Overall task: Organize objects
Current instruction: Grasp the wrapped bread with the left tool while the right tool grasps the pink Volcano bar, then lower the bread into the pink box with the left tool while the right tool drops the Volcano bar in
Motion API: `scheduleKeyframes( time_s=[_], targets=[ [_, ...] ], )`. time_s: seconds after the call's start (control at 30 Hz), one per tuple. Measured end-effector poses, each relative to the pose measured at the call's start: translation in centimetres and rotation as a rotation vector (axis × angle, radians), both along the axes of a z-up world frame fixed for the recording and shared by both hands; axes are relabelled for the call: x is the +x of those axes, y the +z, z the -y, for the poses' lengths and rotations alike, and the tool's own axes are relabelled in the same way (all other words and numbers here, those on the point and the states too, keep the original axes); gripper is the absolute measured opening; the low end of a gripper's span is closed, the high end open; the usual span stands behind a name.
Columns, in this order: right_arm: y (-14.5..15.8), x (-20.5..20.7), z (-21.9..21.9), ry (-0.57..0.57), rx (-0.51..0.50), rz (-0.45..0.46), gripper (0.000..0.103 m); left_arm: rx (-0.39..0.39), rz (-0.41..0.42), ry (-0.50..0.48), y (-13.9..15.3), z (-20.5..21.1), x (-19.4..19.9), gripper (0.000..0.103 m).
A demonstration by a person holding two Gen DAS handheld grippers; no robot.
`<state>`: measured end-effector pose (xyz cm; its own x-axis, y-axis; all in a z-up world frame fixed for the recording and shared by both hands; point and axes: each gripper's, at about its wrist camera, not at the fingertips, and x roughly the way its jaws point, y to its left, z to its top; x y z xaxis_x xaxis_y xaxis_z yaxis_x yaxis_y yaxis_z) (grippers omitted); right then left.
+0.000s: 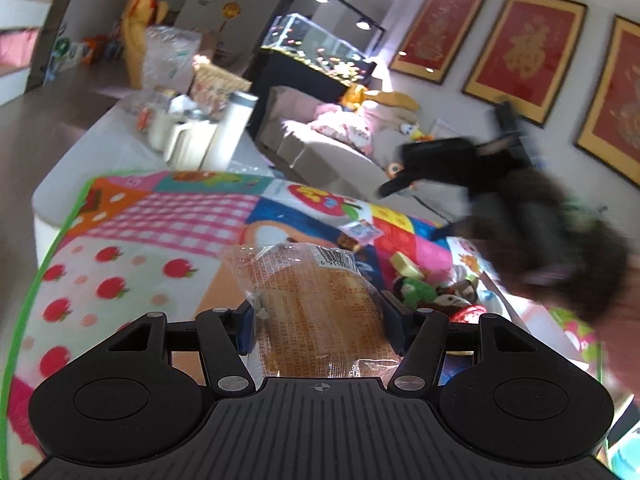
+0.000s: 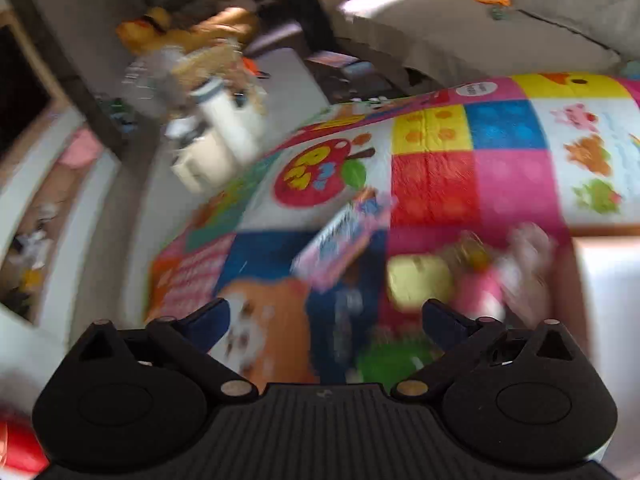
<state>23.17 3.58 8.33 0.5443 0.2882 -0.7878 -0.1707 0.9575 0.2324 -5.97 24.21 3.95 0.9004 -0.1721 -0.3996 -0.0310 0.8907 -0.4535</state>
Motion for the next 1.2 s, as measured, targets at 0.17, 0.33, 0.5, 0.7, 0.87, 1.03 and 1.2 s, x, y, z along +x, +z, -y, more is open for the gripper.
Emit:
scheduleKeyframes(
  time_s=[0.17, 0.33, 0.5, 0.7, 0.87, 1.03, 1.2],
  targets=[
    [-5.2, 5.7, -3.8, -0.091, -0.07, -0.027, 0.086, -0.012, -0.03, 0.001, -0.8, -0.8, -0.2, 0.065],
    [-7.4, 7.2, -5.7, -0.057, -0.206, 0.016, 0.056, -0.002, -0.069, 0.004, -1.2, -0.3, 0.2, 0.065],
    [-4.2, 3.3, -3.2, 0.084, -0.023, -0.034, 0.043, 0.026, -0.066, -0.006, -0.4, 1.6, -0.6, 0.065],
    [1.6, -9.4, 3.4, 0.364, 0.077, 0.029, 0.043, 0.08, -0.094, -0.079, 0.8, 7.0, -1.7, 0.065],
    [3.0, -21.3, 13.6, 0.446, 0.099, 0.049, 0.043, 0.185, -0.133, -0.204, 1.2, 12.8, -2.4, 0.065],
    [3.7, -29.8, 23.3, 0.293, -0.019, 0.299, 0.043, 0.24, -0.103, -0.325, 3.6, 18.3, -1.4, 0.065],
    [4.1, -31.5, 30.2, 0.121, -0.006, 0.418, 0.043, 0.246, 0.0, -0.4, 7.1, 25.4, 3.9, 0.065]
  ],
)
